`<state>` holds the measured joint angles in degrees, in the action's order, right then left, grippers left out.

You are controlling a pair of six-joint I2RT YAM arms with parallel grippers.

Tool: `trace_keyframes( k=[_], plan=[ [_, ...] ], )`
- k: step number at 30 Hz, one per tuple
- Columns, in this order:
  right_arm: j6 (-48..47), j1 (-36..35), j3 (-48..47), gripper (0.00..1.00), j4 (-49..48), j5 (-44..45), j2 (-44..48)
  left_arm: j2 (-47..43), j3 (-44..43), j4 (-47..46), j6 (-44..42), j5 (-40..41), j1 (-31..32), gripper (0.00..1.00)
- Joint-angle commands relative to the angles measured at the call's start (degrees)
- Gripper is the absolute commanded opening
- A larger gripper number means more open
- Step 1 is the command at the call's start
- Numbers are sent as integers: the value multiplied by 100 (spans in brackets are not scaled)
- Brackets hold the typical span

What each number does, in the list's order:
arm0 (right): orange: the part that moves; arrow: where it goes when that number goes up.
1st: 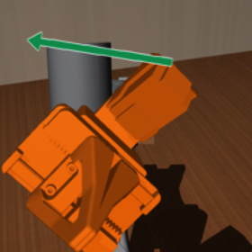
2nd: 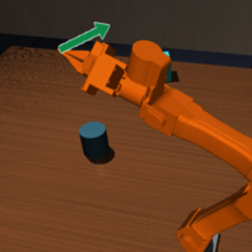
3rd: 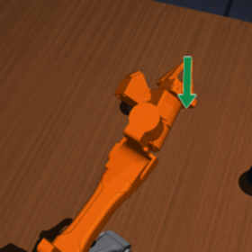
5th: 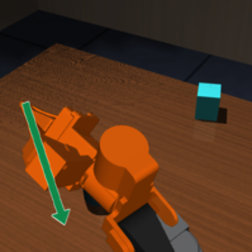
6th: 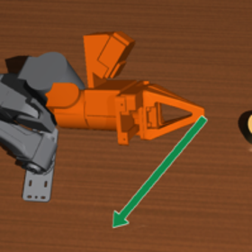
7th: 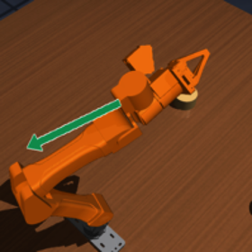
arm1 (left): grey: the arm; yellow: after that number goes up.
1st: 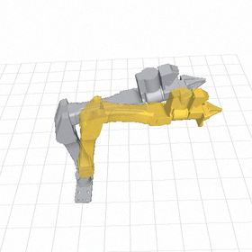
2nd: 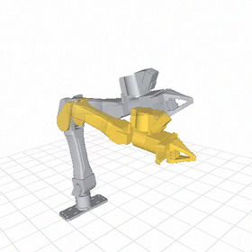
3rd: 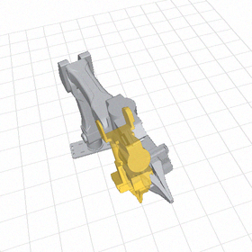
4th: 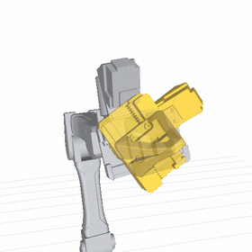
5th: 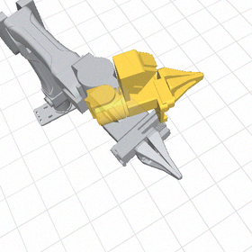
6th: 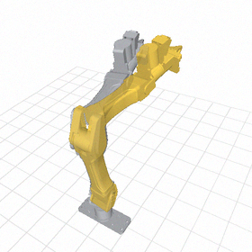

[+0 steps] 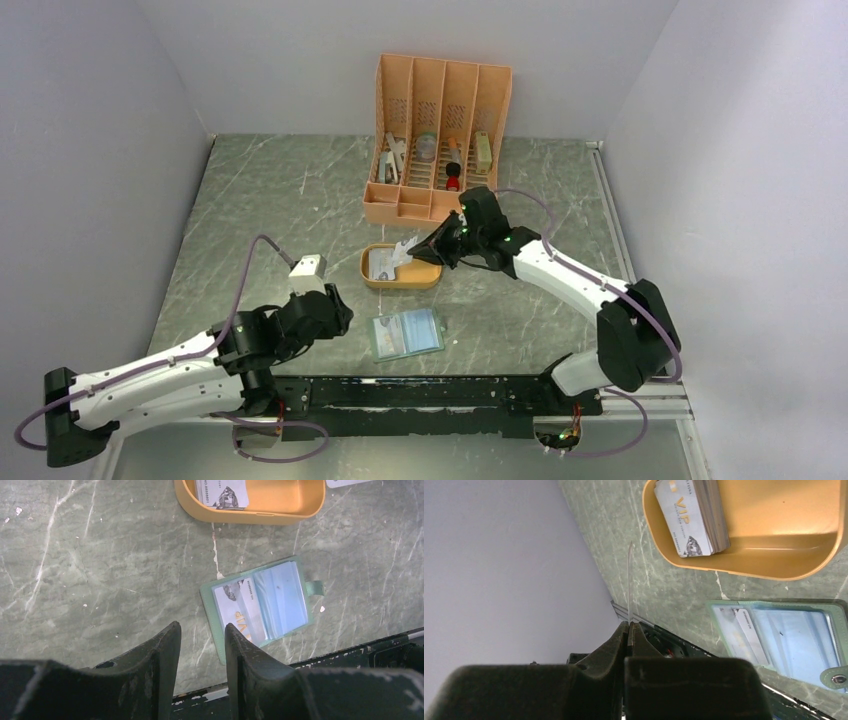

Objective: Put the credit cards into the card holder
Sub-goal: Pick up the credit card from the storage box, then turn over the card slot in the card holder.

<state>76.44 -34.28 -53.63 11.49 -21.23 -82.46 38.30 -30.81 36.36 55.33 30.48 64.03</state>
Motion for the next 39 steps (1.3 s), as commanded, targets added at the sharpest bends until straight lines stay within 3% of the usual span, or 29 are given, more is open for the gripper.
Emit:
trace_keyframes(
  k=[1,17,20,22,28,32,39],
  plan=[
    [-130,12,21,0,-50,-80,258,-120,-51,-17,50,-11,37,43],
    [-874,11,115,0,-510,-615,441,-60,98,-615,-317,-467,32,47],
    [-1843,2,-12,0,-517,-785,600,-125,156,-817,-459,-623,32,50],
    [-2711,-135,-46,0,-173,-360,984,-168,206,-984,-565,-796,32,55],
    [-4344,-596,845,0,747,280,1969,11,583,-2226,-959,-1854,37,63],
    [-4424,-809,1461,0,1112,504,2235,724,533,-2693,-959,-2159,48,64],
    [-3853,-815,2255,0,867,349,2505,1820,277,-2946,-789,-2137,92,60]
  ],
)
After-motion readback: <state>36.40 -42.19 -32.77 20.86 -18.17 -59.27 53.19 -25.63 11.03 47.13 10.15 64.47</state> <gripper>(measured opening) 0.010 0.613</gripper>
